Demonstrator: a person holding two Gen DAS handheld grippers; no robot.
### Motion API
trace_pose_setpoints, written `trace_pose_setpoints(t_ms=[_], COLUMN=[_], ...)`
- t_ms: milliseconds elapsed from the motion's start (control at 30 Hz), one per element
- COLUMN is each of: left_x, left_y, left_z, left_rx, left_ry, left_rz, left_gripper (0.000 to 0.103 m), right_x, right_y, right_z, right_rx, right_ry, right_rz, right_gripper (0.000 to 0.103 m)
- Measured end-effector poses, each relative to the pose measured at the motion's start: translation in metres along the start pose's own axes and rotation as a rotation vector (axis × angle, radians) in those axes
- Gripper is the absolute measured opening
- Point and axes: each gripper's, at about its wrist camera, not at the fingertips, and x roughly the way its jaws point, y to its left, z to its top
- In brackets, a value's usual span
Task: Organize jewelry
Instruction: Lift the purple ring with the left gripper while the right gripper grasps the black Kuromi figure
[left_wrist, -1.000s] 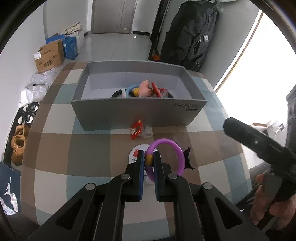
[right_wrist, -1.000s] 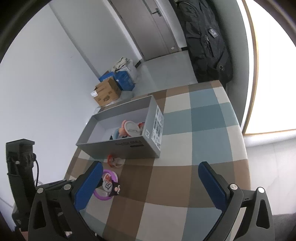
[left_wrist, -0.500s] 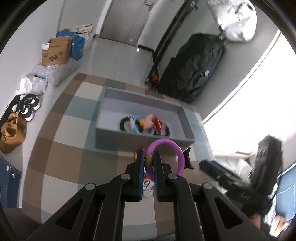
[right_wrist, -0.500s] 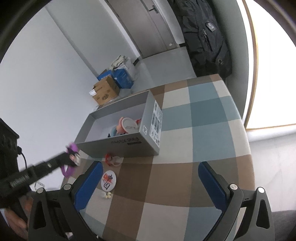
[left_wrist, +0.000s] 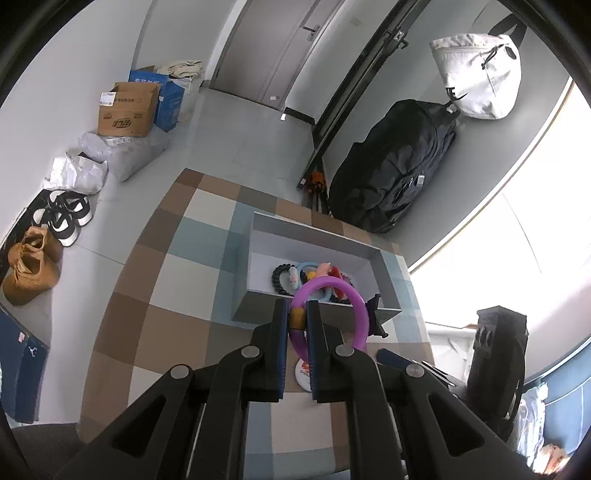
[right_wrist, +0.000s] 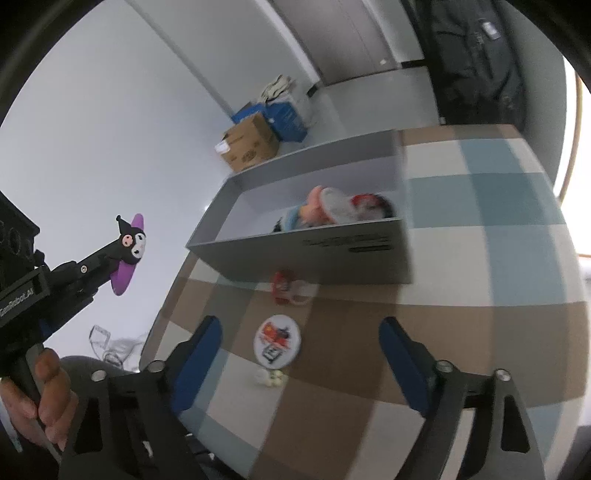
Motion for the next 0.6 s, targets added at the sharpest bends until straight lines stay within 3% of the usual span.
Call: trace_pose_setpoints(t_ms=[333, 500, 600], left_x=[0.003, -0.001, 0.0], left_y=[0.015, 0.023, 0.025], left_z=[0.002, 0.004, 0.004], left_rx=[-0.035, -0.057, -0.061], left_ry=[0.036, 0.031, 0.037], left_rz=[-0.021, -0.025, -0.029], left_gripper=[0.005, 0.005, 0.005], right_x=[0.024, 0.035, 0.039], right_y=[0.014, 0.015, 0.017], right_z=[0.014, 0.015, 0.017], right_rx=[-0.015, -0.039, -0.053], right_ry=[0.013, 0.03, 0.033], right_rz=[-0.033, -0.058, -0.077], right_gripper=[0.074, 0.058, 0.055])
